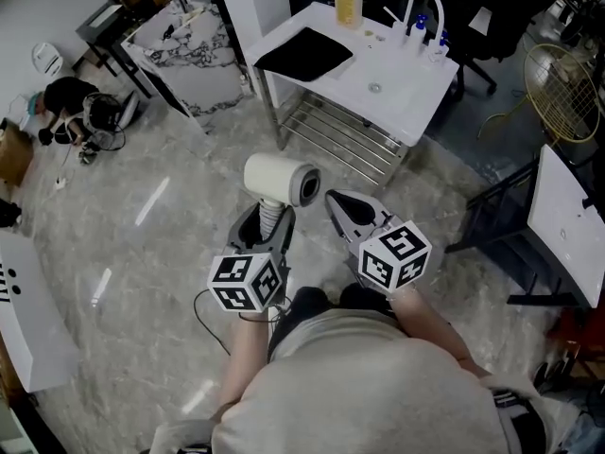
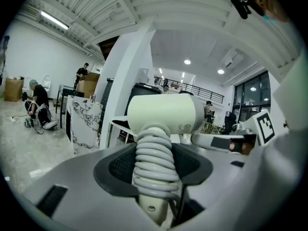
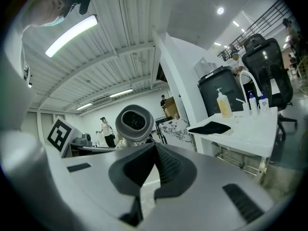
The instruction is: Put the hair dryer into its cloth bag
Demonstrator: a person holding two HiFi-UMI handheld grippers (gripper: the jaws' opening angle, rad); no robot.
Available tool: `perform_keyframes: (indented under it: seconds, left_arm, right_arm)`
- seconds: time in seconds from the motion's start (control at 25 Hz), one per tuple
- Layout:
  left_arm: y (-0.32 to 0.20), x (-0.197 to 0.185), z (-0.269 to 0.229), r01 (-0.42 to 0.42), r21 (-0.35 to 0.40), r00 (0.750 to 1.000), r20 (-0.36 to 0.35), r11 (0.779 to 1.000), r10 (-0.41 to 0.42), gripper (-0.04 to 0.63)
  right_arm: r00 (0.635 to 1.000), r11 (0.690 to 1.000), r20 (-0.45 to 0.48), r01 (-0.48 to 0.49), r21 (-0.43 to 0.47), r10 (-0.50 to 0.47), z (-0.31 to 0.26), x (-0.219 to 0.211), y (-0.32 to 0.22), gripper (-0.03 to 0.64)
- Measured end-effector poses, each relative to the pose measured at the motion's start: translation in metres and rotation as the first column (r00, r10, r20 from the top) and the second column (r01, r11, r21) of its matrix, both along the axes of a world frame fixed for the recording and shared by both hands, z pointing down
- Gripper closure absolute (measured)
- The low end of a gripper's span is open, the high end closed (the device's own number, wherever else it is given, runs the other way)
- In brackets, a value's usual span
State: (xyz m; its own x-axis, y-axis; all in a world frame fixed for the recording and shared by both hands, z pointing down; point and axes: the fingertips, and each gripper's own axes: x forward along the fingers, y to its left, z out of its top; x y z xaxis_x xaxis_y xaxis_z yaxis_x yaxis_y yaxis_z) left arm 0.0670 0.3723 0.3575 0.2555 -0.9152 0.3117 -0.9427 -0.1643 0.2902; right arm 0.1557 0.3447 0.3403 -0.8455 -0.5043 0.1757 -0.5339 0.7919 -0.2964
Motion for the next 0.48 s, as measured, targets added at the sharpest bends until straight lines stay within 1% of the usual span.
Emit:
perform_keyframes:
  seconds: [0.16,0.28,0.44,0.48]
  left_arm:
    - [-0.009,0.003,-0.001,0.017,0.01,1.0,-0.009,1.0,-0.017,0.37]
    - [-0.014,0.0,-0.001,0.043,0.01,0.999,-0.007,0.999,-0.043,0.369]
    - [-0.024,-0.014,0.006,0.07,-0.013,0.997,-0.041,0.998,-0.07,0.37]
    - [-0.027,-0.018,0.008,0.069,-0.023,0.997,-0.038,0.997,-0.07,0.368]
  right_arm:
    - [1.0,1.0,-0.009,0.012,-0.026,-0.012,0.013,0.004,-0.004,0.618]
    - [1.0,0.998,0.014,0.012,-0.056,-0.011,0.017,0.005,-0.015,0.618]
    - [1.0,0.998,0.018,0.021,-0.065,-0.02,0.022,-0.005,-0.03,0.618]
    - [1.0,0.998,0.013,0.021,-0.067,-0.02,0.024,-0.008,-0.036,0.618]
